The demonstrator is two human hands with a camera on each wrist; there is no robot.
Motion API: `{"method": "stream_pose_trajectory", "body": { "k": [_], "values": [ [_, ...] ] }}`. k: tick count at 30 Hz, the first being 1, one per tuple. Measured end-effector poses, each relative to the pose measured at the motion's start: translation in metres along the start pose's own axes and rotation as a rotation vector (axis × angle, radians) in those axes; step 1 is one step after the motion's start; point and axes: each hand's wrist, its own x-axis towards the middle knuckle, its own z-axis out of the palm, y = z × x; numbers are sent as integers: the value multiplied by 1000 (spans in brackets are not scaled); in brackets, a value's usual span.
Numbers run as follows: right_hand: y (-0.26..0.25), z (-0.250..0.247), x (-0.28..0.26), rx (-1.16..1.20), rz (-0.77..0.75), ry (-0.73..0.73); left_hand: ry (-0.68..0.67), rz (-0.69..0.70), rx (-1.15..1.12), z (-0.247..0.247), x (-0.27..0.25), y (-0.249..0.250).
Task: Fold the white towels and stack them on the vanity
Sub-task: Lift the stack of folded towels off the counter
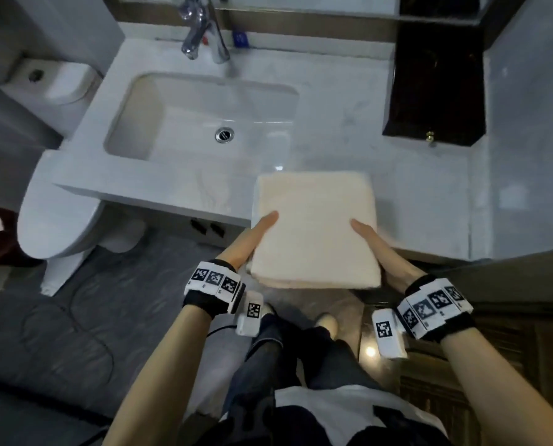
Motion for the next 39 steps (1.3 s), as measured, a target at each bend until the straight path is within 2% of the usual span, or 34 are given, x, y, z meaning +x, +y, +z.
{"method": "stream_pose_trajectory", "body": {
  "k": [4,8,13,17,22,25,31,37,39],
  "values": [
    [-15,56,18,-134,3,-113,115,51,-75,-53,-26,-20],
    [-25,132,45,-235,-14,-179,166,109,-153,-123,-56,-47],
    [-31,252,81,-331,-49,-259,279,176,-270,-224,-94,-72],
    [-38,353,110,-369,-73,-305,363,319,-384,-309,-116,-79],
    [-54,455,136,-393,-70,-407,479,331,-461,-403,-130,-80],
    [-66,502,155,-398,-79,-500,557,331,-539,-452,-125,-75],
    [-106,587,213,-438,-92,-597,698,343,-577,-541,-103,-53],
    [-173,674,279,-485,-141,-667,769,350,-634,-635,-89,7],
    [-202,706,296,-493,-182,-696,787,398,-665,-666,-88,34]
  ]
}}
